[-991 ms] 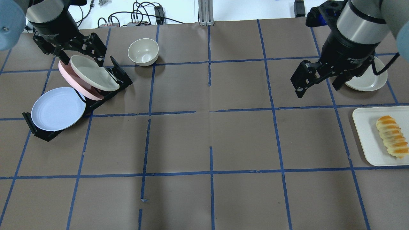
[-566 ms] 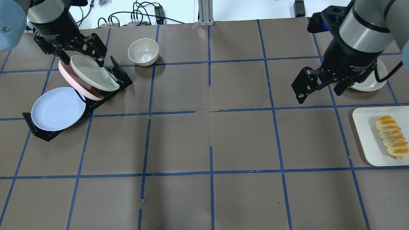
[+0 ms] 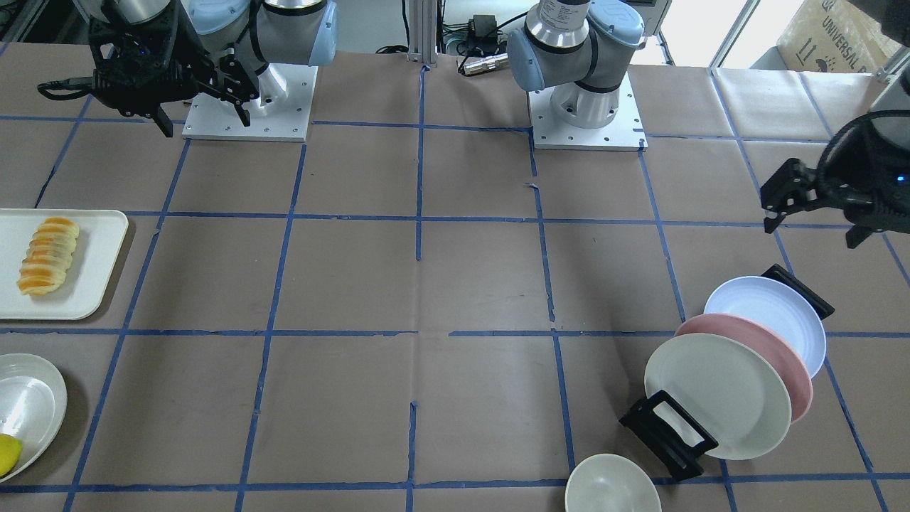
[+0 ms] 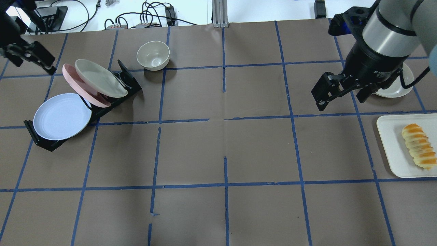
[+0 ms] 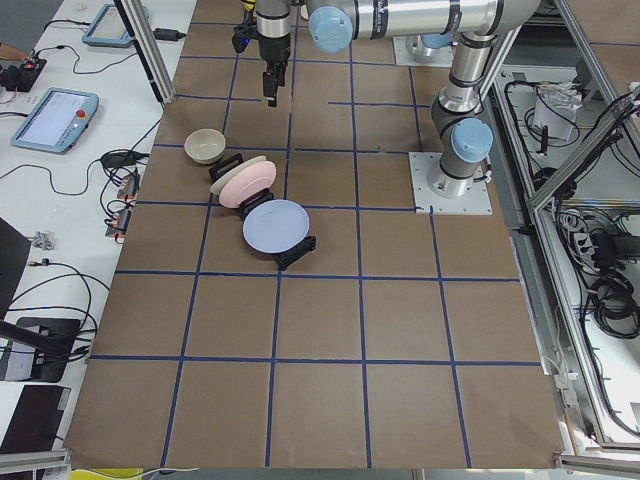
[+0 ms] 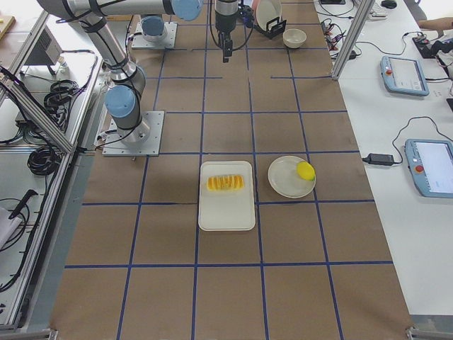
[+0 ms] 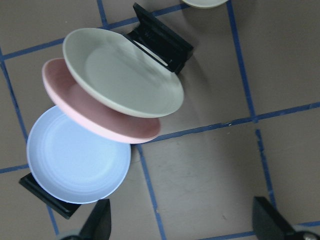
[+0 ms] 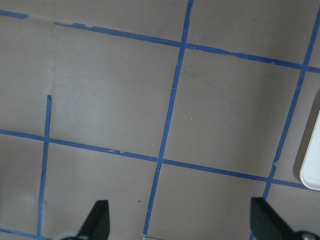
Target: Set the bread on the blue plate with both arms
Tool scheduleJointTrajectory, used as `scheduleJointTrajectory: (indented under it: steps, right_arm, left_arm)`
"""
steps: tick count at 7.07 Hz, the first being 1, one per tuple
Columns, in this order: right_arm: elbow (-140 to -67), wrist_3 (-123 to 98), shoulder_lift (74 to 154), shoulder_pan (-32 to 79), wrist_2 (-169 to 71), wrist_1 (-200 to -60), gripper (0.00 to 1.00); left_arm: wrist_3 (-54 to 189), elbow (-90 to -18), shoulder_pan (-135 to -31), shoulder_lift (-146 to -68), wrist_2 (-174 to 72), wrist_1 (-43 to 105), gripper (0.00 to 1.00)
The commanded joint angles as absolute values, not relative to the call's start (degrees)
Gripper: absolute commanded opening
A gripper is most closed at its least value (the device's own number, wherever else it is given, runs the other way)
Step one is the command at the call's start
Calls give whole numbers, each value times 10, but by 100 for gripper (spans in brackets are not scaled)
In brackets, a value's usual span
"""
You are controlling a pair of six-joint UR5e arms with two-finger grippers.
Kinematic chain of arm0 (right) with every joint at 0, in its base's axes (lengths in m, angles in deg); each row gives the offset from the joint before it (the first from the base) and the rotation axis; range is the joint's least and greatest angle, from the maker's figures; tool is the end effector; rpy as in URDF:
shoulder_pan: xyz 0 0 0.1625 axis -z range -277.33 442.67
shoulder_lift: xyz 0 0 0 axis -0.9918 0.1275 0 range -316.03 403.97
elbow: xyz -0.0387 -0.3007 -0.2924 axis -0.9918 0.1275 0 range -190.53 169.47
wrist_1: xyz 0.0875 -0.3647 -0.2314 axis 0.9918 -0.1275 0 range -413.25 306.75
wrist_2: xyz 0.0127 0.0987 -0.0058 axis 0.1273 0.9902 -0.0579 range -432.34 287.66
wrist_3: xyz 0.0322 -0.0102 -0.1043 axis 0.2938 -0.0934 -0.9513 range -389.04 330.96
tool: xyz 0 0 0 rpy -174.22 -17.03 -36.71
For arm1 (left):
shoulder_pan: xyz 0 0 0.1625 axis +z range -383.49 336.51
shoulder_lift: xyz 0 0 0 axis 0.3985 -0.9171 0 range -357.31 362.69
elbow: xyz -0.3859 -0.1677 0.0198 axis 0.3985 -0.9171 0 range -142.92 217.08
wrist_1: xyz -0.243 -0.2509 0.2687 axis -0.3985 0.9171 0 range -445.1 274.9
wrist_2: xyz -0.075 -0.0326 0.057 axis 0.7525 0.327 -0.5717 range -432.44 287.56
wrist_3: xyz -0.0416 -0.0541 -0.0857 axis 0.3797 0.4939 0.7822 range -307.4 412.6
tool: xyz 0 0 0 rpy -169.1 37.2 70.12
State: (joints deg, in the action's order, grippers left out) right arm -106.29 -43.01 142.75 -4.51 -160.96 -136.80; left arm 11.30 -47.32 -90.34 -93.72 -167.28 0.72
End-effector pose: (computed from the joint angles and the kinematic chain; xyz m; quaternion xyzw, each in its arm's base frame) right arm 0.1137 -0.4543 0.4857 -0.0968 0.9948 0.0278 0.0163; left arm 0.1111 -0.5756 0.4720 0.1563 0.9864 -0.0024 0.0514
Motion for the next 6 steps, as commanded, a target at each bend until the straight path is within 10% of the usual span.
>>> scheduleJointTrajectory:
  steps: [1,6]
  right_arm:
    - [-1087,-439,1422,-24,-1612,-1381,100]
    - [-1322,-671,1410,275,-1627,-1681,99]
  left_arm:
    - [-14,-478,-806,-954,-1673,1,100]
    - [-59,-386,-775,-1159,-1672,-37,100]
